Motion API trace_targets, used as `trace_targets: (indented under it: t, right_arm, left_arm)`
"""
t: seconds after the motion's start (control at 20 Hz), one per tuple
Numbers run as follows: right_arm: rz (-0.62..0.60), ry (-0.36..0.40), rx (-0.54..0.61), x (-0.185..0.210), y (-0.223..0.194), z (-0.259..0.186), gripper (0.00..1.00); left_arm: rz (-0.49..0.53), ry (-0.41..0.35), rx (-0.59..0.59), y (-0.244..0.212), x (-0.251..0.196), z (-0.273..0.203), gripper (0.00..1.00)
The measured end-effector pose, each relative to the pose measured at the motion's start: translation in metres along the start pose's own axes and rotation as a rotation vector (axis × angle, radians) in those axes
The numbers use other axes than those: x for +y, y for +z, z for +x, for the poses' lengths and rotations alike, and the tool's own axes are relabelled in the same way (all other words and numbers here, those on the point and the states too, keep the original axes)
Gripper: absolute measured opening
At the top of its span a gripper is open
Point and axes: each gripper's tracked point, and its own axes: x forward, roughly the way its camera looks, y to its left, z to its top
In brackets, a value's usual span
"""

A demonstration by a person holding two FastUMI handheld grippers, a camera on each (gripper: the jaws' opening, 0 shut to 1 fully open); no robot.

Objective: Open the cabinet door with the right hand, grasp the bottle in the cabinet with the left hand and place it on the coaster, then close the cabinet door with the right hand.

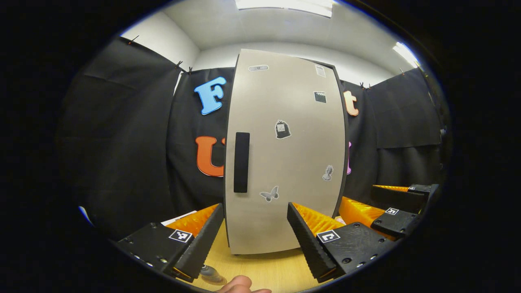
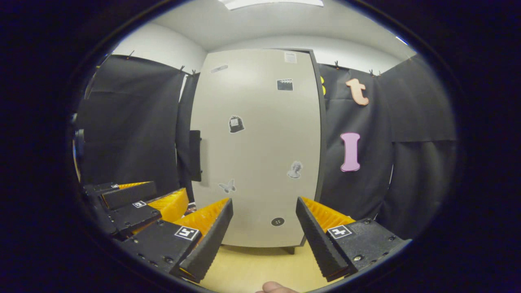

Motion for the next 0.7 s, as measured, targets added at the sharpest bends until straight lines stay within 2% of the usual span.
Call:
trace_targets:
  t: [0.05, 0.15, 0.2, 0.35, 0.5, 0.55, 0.7]
  right_arm:
    - [-0.002, 0.010, 0.001, 0.004, -0.001, -0.002, 1.00]
    - [-0.004, -0.006, -0.002, 0.000, -0.002, -0.005, 0.95]
    - [0.001, -0.018, -0.001, -0.002, -0.003, -0.006, 0.99]
    - [0.032, -0.044, 0.018, -0.011, -0.009, -0.009, 0.99]
    - [0.056, -0.057, 0.031, -0.014, -0.011, -0.011, 0.99]
    - [0.062, -0.055, 0.031, -0.014, -0.011, -0.012, 0.96]
    - [0.044, -0.068, 0.033, -0.016, -0.012, -0.015, 0.96]
  left_arm:
    - [-0.002, -0.002, 0.002, 0.000, 0.000, -0.001, 0.95]
    - [0.007, -0.009, 0.009, -0.001, -0.003, -0.002, 0.95]
    - [0.012, -0.015, 0.013, -0.003, -0.006, -0.003, 0.95]
    - [0.038, -0.022, 0.013, -0.001, -0.014, -0.005, 0.95]
    - [0.020, -0.029, 0.012, -0.002, -0.019, -0.005, 0.95]
    - [0.010, -0.031, 0.009, -0.002, -0.020, -0.007, 0.95]
    - [0.017, -0.020, 0.009, -0.002, -0.019, -0.009, 0.95]
